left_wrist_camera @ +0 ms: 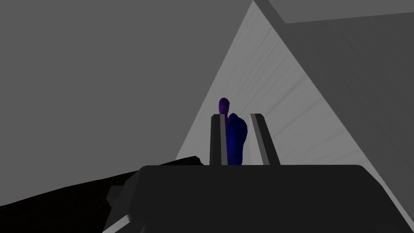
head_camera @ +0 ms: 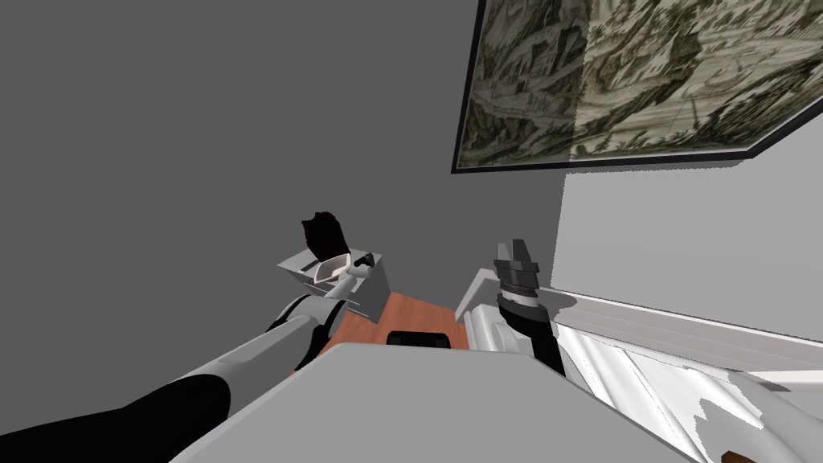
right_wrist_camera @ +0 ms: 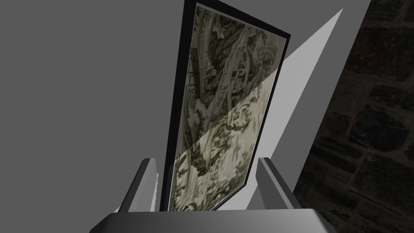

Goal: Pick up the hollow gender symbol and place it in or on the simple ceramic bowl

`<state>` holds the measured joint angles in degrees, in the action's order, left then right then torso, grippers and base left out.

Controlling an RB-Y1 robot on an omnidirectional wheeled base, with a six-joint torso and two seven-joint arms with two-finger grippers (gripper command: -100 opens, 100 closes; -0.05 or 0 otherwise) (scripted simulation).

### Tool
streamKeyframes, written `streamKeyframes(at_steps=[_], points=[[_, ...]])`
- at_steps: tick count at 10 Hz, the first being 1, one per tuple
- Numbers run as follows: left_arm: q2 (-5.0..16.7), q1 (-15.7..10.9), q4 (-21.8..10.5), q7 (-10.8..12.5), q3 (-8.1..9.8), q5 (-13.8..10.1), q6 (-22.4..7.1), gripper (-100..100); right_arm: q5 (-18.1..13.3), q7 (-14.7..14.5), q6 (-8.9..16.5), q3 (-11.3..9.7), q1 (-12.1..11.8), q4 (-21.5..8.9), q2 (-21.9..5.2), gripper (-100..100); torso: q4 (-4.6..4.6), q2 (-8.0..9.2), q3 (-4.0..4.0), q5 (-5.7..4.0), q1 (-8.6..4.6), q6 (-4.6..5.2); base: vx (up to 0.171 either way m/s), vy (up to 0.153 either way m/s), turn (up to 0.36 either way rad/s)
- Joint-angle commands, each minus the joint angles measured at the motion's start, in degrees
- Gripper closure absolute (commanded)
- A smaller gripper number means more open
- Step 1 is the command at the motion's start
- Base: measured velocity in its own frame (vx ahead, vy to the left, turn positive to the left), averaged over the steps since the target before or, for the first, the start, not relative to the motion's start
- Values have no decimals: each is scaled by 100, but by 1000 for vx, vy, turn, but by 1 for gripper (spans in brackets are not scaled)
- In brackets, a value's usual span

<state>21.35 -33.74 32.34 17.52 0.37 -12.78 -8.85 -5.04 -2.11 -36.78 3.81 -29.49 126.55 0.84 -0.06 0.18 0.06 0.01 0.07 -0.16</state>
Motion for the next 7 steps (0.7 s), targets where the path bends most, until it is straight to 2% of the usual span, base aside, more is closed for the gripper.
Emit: streamKeyframes(at_steps=[1, 2, 3, 4, 6, 7], points=[[89, -259, -43, 116, -6, -101, -286, 100, 0, 0, 0, 0, 0, 0, 0, 0, 0, 0, 0, 0, 0, 0, -30, 24, 19], [89, -259, -43, 116, -6, -101, -468, 100, 0, 0, 0, 0, 0, 0, 0, 0, 8, 1, 4, -5, 1, 0, -23, 31, 3], [89, -259, -43, 116, -6, -101, -529, 100, 0, 0, 0, 0, 0, 0, 0, 0, 3, 2, 2, -1, 3, -1, -8, 19, -2], [173, -472, -39, 220, 2, -196, -758, 100, 0, 0, 0, 0, 0, 0, 0, 0, 0, -2, -1, 0, 1, -1, -35, 36, 23], [173, -472, -39, 220, 2, -196, -1018, 100, 0, 0, 0, 0, 0, 0, 0, 0, 4, 3, 3, 0, 7, -3, -12, 30, 2], [253, -675, -42, 320, 11, -293, -1243, 100, 0, 0, 0, 0, 0, 0, 0, 0, 0, -2, 0, 1, 1, -2, -17, 36, 27]])
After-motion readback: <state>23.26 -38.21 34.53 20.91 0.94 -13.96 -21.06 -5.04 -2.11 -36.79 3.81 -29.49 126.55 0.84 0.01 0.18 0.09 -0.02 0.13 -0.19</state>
